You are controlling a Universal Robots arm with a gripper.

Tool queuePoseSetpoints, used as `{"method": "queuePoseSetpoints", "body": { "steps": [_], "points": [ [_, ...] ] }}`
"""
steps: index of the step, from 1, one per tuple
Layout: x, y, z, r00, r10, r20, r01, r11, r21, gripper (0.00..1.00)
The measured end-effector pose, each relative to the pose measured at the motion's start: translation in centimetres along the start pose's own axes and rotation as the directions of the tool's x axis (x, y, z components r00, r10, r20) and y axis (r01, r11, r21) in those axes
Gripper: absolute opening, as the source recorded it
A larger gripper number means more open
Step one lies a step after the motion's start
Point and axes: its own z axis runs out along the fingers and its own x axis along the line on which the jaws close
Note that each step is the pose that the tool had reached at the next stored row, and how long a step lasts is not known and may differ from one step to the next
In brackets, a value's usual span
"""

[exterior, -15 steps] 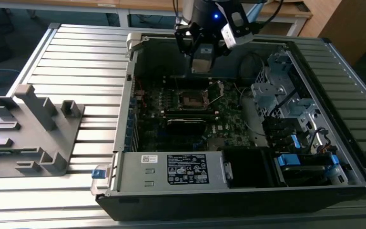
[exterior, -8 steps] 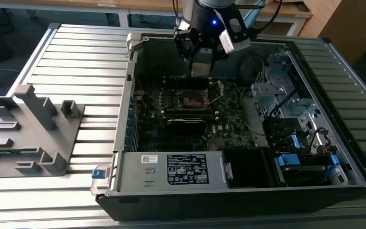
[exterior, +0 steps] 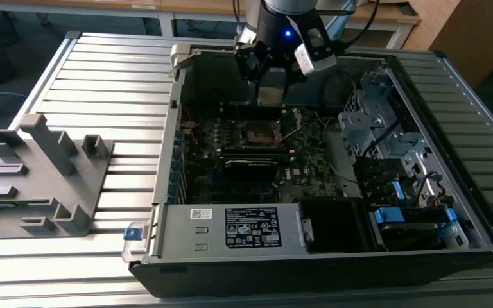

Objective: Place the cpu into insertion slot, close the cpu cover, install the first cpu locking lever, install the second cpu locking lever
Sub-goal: 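Place the cpu into insertion slot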

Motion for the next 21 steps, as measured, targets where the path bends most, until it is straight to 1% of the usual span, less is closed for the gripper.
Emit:
{"method": "queuePoseSetpoints", "body": {
  "steps": [7, 19, 21],
  "points": [
    [0.15, -0.08, 0.93, 0.9999, -0.004, 0.0094, 0.004, 1.0, -0.0002, 0.54],
    [0.16, -0.09, 0.98, 0.9999, -0.005, 0.0099, 0.005, 1.0, -0.0002, 0.54],
    [0.16, -0.1, 1.13, 0.9999, -0.005, 0.0101, 0.005, 1.0, -0.0005, 0.54]
  ]
}}
